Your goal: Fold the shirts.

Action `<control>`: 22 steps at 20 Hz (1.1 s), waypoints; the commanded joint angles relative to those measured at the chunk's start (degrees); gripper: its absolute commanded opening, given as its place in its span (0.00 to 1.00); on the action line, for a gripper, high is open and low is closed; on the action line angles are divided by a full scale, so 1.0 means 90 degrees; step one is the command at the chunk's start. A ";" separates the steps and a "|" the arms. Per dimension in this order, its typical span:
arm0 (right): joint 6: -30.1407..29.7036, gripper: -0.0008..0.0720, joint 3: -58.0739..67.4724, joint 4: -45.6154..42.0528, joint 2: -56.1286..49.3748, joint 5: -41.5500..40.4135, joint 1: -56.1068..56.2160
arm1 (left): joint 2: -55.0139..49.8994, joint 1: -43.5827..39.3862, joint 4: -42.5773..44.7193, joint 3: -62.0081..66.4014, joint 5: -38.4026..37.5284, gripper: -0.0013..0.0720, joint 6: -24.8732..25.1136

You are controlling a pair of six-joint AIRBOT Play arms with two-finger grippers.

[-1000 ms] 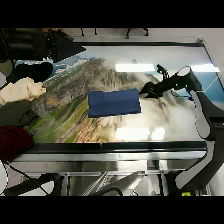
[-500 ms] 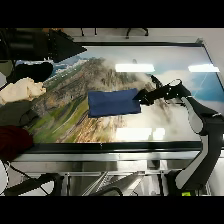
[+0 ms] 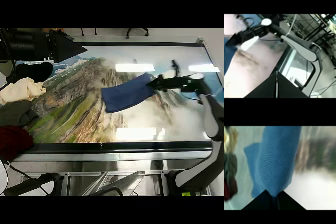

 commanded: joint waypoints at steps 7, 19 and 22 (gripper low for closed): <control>0.1282 0.03 -0.0848 -0.2608 0.1889 0.0566 -0.4405 | 0.0002 -0.0002 0.0002 -0.0002 -0.0066 0.04 0.0005; 0.1926 0.18 -0.4160 -0.3910 0.3832 0.0085 -0.5285 | 0.0002 -0.0007 0.0002 -0.0002 -0.0151 0.04 0.0279; 0.2181 0.76 -0.4080 -0.4044 0.3869 0.0136 -0.5309 | 0.0002 -0.0007 -0.0005 -0.0002 -0.0160 0.04 0.0277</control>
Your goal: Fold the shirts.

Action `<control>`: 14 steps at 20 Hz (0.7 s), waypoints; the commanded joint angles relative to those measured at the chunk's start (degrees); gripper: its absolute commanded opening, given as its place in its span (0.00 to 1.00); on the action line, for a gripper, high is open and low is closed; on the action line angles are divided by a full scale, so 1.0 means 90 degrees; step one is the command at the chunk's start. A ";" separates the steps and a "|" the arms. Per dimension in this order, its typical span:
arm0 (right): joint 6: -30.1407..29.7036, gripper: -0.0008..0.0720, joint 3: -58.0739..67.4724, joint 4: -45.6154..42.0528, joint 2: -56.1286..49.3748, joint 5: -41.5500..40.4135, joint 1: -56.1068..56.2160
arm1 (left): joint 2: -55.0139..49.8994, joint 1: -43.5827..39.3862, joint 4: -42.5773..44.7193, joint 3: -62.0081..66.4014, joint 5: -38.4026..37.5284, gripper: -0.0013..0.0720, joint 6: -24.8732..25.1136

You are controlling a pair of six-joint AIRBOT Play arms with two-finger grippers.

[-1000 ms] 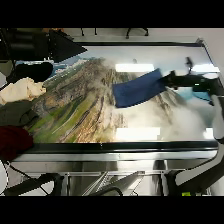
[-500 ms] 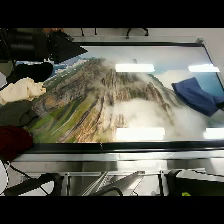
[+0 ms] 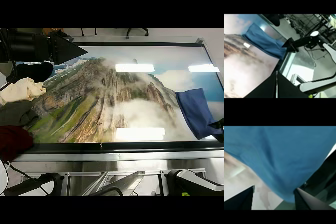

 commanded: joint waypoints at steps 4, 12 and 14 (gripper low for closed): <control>0.1073 0.76 0.0877 -0.1061 0.0151 0.0440 -0.0039 | 0.0002 0.0002 -0.0012 0.0000 -0.0005 0.04 0.0005; -0.0270 0.04 0.2108 0.2586 0.0350 0.0325 0.1870 | 0.0007 -0.0126 0.1309 -0.0002 0.0389 0.03 -0.0413; -0.0277 0.04 0.1914 0.2261 0.0469 0.0308 0.3215 | 0.0010 -0.0529 0.2429 -0.0010 -0.0180 0.03 -0.0823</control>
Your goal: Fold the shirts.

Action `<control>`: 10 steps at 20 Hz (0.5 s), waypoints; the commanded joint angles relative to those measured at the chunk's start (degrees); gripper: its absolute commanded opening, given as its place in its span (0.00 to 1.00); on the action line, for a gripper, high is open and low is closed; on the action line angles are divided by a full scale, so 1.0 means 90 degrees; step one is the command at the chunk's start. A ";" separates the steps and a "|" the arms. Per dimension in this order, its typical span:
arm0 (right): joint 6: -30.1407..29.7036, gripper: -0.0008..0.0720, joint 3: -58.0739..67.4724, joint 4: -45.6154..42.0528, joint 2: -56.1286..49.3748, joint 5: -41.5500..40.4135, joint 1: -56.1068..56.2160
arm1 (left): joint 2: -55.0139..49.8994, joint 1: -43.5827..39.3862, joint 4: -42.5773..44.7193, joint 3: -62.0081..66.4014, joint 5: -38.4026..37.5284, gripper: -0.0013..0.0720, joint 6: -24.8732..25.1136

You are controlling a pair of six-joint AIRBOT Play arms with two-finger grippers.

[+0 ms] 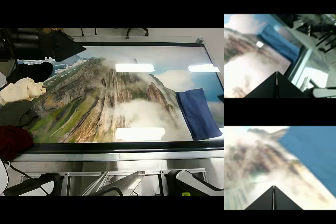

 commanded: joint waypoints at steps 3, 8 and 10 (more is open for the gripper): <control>-0.0119 0.04 -0.1003 -0.0141 0.0588 -0.0379 0.3483 | 0.0617 -0.1501 0.2244 -0.1158 -0.0478 0.03 -0.0690; 0.0374 0.04 -0.2426 -0.0556 0.0933 -0.1015 0.5547 | 0.2409 -0.3291 0.2596 -0.4877 0.1600 0.03 -0.1566; 0.0374 0.04 -0.2448 -0.0532 0.0865 -0.1020 0.5702 | 0.2919 -0.3407 0.2589 -0.5841 0.2033 0.03 -0.1982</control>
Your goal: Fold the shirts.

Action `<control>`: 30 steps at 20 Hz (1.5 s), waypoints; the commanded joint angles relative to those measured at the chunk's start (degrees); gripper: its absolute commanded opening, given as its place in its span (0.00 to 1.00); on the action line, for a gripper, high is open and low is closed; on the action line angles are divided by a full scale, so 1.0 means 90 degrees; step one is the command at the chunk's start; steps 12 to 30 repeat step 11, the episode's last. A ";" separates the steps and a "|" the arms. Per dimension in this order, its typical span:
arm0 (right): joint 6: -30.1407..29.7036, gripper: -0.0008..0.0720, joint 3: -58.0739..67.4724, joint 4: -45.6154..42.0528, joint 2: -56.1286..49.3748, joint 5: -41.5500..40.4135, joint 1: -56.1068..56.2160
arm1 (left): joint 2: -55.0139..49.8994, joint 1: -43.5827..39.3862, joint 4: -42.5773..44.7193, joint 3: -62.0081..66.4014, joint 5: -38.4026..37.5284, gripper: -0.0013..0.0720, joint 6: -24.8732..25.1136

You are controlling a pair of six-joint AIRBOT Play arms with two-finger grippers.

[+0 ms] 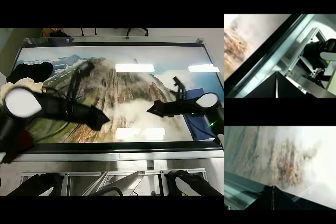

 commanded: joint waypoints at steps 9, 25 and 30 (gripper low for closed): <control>0.0121 0.04 -0.0328 -0.0080 0.0019 -0.0005 0.0670 | 0.2480 -0.0313 0.0182 -0.2540 0.1693 0.04 -0.1001; 0.0121 0.04 -0.0328 -0.0080 0.0019 -0.0005 0.0670 | 0.2640 -0.0313 0.0180 -0.2579 0.1668 0.04 -0.1001; 0.0121 0.04 -0.0328 -0.0080 0.0019 -0.0005 0.0670 | 0.2640 -0.0313 0.0180 -0.2579 0.1668 0.04 -0.1001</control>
